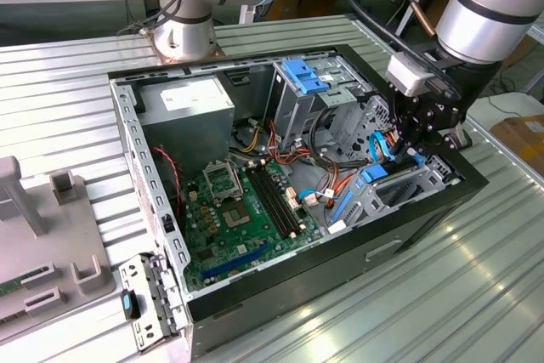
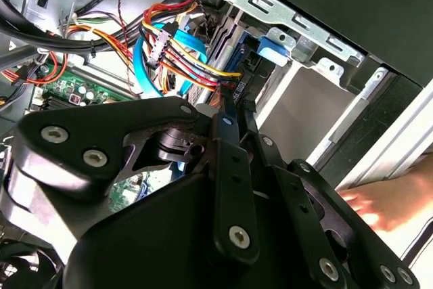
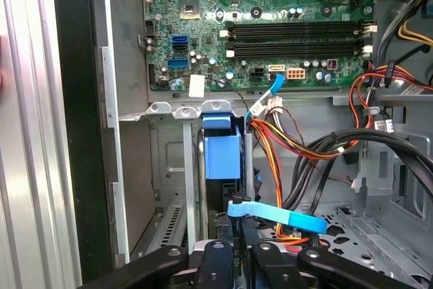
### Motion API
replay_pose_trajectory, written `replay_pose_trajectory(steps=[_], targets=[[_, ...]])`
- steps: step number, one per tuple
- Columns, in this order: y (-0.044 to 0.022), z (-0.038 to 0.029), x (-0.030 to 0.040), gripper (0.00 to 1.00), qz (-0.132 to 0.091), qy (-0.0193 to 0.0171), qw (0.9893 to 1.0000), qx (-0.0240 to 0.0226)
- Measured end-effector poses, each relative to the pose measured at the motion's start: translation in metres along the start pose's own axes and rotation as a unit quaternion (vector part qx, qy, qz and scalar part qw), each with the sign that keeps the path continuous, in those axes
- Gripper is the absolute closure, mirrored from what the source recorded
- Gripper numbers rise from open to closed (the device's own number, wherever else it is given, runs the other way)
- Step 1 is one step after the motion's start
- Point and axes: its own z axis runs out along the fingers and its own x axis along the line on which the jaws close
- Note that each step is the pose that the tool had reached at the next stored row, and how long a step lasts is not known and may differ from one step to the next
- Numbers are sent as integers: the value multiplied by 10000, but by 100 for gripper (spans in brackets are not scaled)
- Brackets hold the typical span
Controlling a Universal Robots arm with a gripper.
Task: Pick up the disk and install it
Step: 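Insert the first disk wire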
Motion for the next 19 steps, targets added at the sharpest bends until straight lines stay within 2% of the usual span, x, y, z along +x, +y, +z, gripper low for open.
replay_pose_trajectory(steps=[15,18,19], targets=[[12,38,10,83,34,3,10000,-1],[6,-20,11,83,34,3,10000,-1],[6,-20,11,83,33,2,10000,-1]])
